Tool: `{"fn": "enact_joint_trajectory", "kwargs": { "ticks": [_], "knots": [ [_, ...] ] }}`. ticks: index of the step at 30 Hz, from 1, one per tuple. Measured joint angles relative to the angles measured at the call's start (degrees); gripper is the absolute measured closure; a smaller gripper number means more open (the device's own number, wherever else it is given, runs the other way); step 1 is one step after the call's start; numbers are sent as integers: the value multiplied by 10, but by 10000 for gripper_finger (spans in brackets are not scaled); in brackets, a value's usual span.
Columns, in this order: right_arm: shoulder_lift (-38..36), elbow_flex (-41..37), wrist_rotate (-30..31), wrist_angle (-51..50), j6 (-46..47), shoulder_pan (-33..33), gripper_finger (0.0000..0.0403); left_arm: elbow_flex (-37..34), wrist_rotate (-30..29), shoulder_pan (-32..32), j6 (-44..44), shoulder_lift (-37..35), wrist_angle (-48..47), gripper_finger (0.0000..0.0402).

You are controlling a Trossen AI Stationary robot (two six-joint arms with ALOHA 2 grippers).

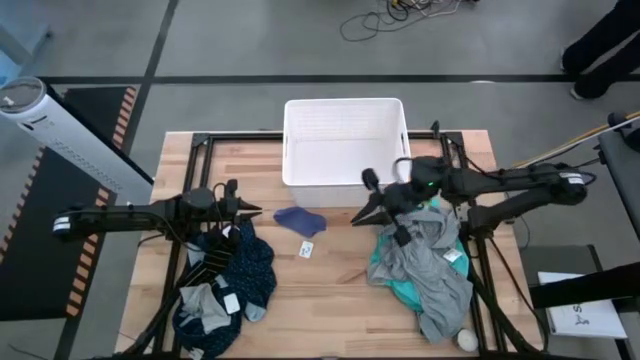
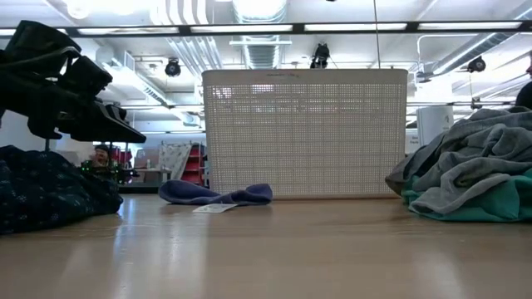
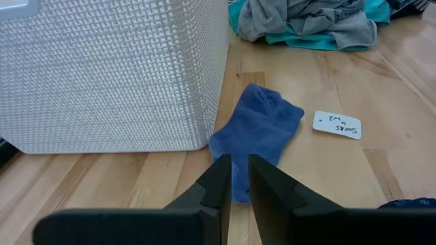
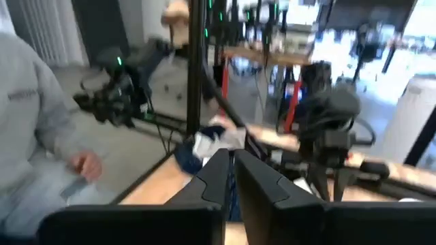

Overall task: Sort clothes
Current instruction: Put the top blue sock into the white laundry bin

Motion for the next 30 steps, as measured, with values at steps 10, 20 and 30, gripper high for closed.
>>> {"fn": "enact_joint_trajectory", "kwargs": {
  "ticks": [10, 20, 30],
  "knots": [
    [137, 122, 132, -206, -34, 93, 351, 0, 0, 0, 0, 0, 0, 364],
    [249, 120, 157, -209, 10, 107, 352, 0, 0, 0, 0, 1, 0, 364],
    [356, 127, 315, -168, 60, 95, 277, 0, 0, 0, 0, 3, 0, 364]
  ]
}}
